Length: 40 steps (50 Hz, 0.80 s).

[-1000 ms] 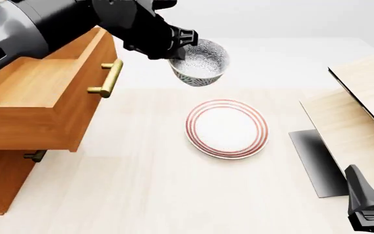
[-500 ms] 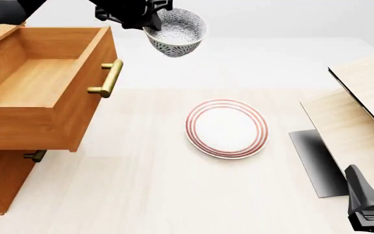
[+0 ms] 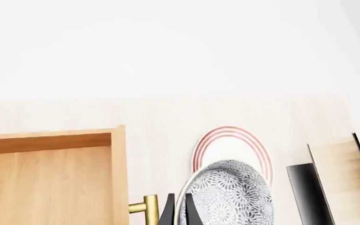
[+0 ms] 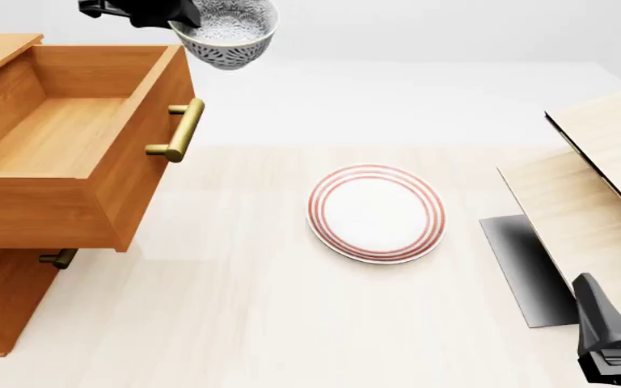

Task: Open the top drawer of the cabinet and put the bowl in it.

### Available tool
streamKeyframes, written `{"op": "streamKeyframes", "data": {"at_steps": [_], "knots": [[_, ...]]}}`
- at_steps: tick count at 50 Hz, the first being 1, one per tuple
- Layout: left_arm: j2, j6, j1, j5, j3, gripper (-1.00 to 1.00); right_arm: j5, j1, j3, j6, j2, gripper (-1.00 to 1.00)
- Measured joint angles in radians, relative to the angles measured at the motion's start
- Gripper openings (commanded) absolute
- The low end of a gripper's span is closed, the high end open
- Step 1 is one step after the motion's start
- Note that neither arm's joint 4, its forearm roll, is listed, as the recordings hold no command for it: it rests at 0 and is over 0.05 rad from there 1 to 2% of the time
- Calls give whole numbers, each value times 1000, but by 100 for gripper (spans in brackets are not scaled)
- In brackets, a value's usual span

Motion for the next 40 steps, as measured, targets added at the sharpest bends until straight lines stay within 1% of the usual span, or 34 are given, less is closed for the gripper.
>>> {"op": "streamKeyframes", "data": {"at_steps": [14, 40], "knots": [[-99, -27, 80, -36, 121, -100, 0, 0, 0, 0, 0, 100], [-257, -63, 221, -65, 299, -100, 0, 0, 0, 0, 0, 100]]}}
